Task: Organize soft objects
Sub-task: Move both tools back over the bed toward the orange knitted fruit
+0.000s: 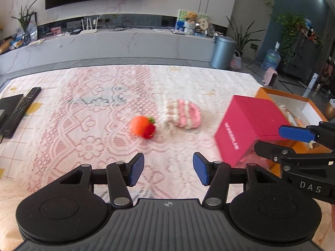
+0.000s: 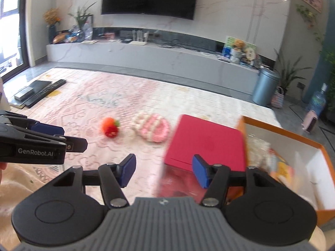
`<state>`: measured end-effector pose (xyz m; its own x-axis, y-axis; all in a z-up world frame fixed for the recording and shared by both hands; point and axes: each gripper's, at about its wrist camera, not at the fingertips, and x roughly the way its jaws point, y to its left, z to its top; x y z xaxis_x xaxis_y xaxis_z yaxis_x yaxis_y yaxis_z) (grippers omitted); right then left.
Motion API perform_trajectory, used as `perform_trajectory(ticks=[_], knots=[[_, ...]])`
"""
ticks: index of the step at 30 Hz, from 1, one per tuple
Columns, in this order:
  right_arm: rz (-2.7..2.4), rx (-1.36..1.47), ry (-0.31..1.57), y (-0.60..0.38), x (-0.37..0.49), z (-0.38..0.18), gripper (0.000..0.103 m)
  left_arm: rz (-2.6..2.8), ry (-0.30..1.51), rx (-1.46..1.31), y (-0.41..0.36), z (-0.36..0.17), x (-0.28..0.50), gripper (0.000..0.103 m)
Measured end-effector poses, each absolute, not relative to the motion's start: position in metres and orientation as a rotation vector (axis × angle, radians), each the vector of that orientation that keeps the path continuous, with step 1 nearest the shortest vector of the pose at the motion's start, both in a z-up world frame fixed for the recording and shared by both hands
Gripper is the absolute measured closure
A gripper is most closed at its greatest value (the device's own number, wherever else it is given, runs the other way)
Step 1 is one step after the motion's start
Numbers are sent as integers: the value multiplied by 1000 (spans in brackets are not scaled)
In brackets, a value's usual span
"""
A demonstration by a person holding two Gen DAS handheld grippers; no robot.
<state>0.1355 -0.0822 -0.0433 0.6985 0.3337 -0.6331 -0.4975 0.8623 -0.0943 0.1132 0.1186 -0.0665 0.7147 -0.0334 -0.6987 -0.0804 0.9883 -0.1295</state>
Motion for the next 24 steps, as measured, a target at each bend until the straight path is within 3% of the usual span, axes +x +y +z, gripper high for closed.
perform_trajectory(ticks=[12, 24], knots=[[580, -378, 687, -19, 182, -60, 62, -11, 805, -190, 164, -88, 138, 39], [630, -521, 855, 16, 253, -82, 61, -62, 881, -131, 169, -117, 212, 39]])
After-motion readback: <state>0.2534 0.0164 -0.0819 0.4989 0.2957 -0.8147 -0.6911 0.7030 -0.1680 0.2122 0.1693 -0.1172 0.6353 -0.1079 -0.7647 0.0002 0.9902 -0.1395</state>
